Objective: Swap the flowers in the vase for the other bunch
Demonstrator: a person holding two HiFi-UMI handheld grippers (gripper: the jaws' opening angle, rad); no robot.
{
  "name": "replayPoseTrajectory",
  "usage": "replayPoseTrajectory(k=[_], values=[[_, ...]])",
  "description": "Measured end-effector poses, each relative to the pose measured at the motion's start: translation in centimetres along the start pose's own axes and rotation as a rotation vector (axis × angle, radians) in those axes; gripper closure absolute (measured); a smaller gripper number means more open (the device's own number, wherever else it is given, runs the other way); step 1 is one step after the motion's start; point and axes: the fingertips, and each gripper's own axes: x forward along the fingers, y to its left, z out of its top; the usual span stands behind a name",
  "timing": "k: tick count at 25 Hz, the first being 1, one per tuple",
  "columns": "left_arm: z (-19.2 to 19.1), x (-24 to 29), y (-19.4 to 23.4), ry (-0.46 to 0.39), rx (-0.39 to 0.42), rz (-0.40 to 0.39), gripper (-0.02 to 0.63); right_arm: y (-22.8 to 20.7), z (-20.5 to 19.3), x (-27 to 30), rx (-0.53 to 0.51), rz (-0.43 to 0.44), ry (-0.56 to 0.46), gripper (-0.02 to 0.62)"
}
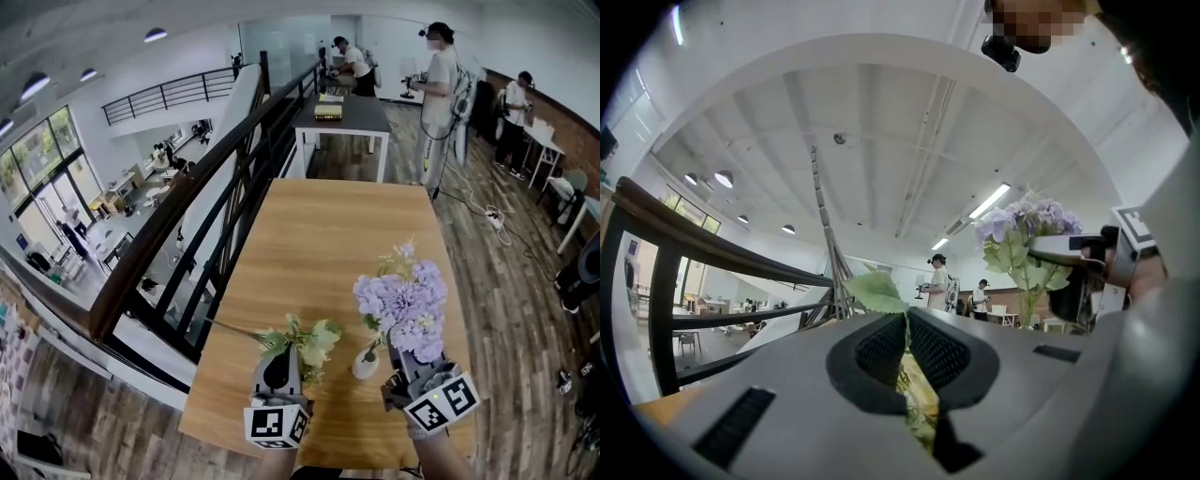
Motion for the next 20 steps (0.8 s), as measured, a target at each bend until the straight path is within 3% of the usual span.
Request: replayPoseTrajectory(k=[11, 20], values=[[-0.5, 1.0, 0.1, 0.013, -0.010, -0.020, 0.594, -0.8, 1.0, -0.3, 0.021, -0.028, -0.048, 0.525], [-0.5, 1.8, -0.9, 0.014, -0.003, -0.033, 0.594, -1.5, -2.0, -1.6, 0.053, -0.041, 0.007, 0.525]])
